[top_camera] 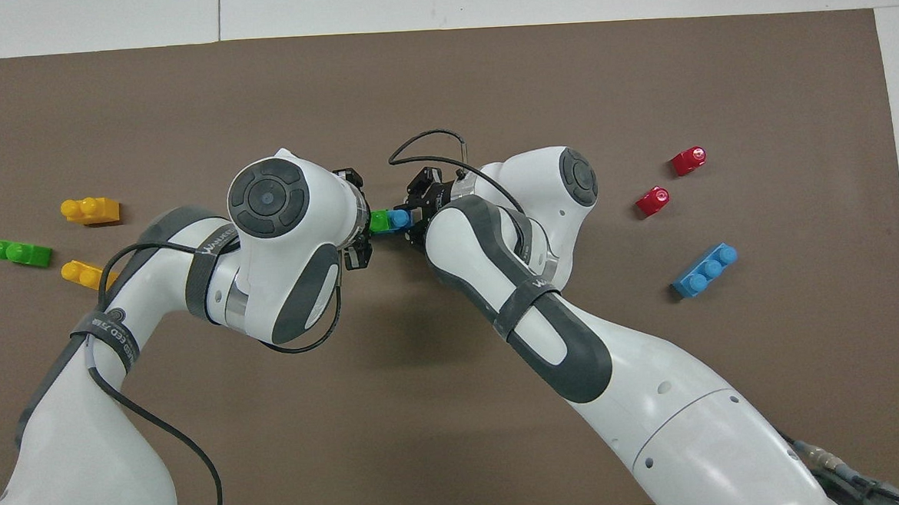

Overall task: Remove green block with left arm and hold with right
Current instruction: 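Hold the joined blocks with both grippers and twist them apart, then pull the green block off the blue block with the left gripper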

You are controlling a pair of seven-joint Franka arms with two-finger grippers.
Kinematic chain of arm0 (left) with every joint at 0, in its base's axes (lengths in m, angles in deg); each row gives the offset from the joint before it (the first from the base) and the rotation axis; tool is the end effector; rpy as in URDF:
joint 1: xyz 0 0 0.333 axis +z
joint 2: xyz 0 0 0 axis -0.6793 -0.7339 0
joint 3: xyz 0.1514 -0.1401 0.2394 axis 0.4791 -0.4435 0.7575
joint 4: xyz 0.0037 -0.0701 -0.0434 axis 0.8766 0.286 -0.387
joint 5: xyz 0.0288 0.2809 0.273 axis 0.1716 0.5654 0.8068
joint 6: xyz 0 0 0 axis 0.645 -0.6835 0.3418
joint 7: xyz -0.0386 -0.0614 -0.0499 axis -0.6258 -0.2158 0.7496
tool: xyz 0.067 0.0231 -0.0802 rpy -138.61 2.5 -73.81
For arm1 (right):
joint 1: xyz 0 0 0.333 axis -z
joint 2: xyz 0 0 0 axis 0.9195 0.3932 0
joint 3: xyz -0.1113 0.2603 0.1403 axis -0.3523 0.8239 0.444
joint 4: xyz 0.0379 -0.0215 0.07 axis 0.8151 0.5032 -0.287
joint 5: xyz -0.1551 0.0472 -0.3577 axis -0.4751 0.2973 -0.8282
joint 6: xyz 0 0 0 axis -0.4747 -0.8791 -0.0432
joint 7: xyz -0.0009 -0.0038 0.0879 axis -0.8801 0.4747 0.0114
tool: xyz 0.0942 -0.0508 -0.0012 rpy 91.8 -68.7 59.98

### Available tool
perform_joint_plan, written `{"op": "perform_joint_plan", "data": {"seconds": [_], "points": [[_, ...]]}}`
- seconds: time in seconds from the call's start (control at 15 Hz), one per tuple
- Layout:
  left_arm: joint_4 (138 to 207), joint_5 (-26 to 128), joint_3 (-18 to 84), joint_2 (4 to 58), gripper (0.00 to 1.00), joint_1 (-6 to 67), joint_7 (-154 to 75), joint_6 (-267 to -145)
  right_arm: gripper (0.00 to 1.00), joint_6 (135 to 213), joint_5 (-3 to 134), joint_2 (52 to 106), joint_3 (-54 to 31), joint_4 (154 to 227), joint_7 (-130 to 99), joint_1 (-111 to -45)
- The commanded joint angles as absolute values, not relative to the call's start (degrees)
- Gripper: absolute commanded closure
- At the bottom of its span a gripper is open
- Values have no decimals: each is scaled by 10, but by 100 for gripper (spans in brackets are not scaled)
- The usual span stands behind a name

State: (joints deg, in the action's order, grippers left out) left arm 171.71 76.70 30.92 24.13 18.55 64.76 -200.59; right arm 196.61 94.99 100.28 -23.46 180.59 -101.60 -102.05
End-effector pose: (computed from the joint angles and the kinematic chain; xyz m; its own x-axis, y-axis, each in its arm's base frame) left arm 0.5530 -0.3110 0.3690 0.0002 0.9961 -0.0883 0.9937 0.0097 0.1118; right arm 0.6062 0.3671 0.2670 0.0186 -0.7667 -0.6417 -0.9982 0.0220 -0.0553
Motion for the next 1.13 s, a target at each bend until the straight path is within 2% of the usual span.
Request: {"op": "perform_joint_plan", "data": {"seconds": [0.0,0.53,0.73,1.06], "points": [[1699,776,312,238,100,197,642,-1956,100,1999,968,1023,-232,1788,-1007,-1011],[1687,774,311,255,100,209,641,-1927,100,1999,968,1024,-232,1788,-1006,-1011],[1664,772,311,256,100,208,640,-1881,100,1999,968,1024,-232,1788,-1006,-1011],[1663,775,312,305,100,242,581,-1799,100,1999,968,1025,-232,1788,-1006,-1011]]}}
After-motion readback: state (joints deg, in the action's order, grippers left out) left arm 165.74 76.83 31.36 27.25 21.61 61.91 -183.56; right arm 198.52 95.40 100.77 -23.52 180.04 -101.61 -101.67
